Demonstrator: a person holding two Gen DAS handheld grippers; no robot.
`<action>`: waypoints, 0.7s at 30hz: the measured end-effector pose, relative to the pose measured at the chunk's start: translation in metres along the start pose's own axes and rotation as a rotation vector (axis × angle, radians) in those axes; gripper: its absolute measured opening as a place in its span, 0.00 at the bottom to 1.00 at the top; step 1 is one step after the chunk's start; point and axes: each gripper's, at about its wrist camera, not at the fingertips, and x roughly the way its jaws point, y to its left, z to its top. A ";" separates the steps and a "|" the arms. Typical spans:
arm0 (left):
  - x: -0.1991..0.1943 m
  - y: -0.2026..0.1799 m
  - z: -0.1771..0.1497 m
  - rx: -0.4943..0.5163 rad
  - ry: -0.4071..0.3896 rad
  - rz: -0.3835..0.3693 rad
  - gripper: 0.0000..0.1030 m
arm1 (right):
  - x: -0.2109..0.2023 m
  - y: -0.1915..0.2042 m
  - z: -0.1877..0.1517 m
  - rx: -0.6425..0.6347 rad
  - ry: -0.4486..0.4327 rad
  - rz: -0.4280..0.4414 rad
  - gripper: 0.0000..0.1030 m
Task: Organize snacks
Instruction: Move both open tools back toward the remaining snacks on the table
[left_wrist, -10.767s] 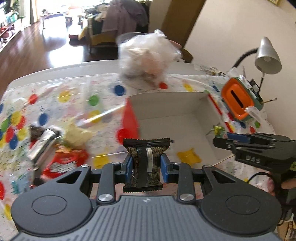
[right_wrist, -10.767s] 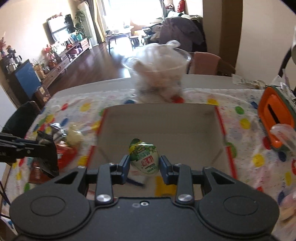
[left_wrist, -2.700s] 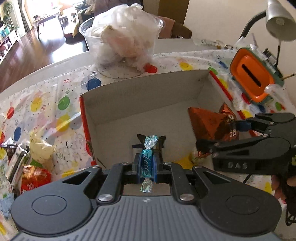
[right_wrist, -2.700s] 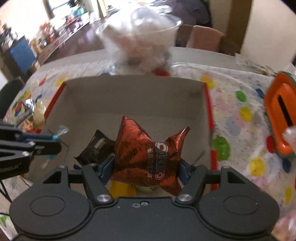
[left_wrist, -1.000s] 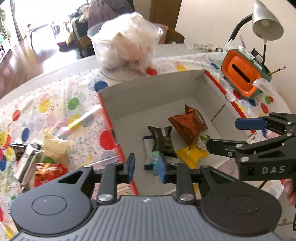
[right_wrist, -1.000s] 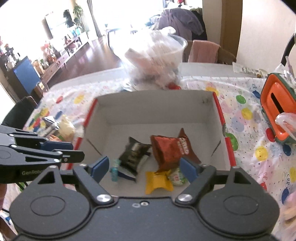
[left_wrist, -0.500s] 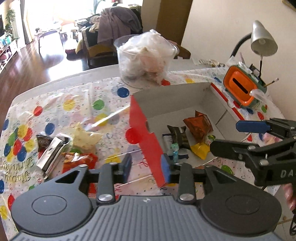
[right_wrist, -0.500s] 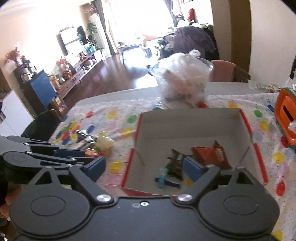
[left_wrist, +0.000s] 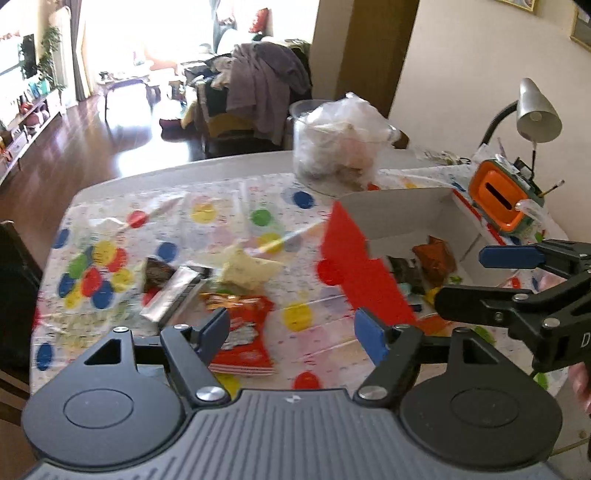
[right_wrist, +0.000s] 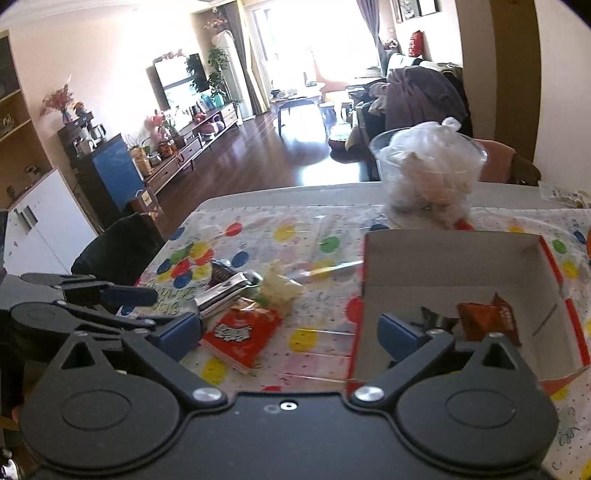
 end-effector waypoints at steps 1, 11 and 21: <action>-0.003 0.008 -0.003 -0.001 -0.007 0.001 0.72 | 0.002 0.006 -0.001 -0.007 0.000 -0.006 1.00; -0.014 0.076 -0.028 -0.017 -0.020 0.012 0.83 | 0.026 0.039 -0.009 0.004 0.036 -0.015 1.00; 0.009 0.123 -0.044 0.147 0.083 -0.112 0.83 | 0.081 0.062 -0.014 0.032 0.130 -0.026 1.00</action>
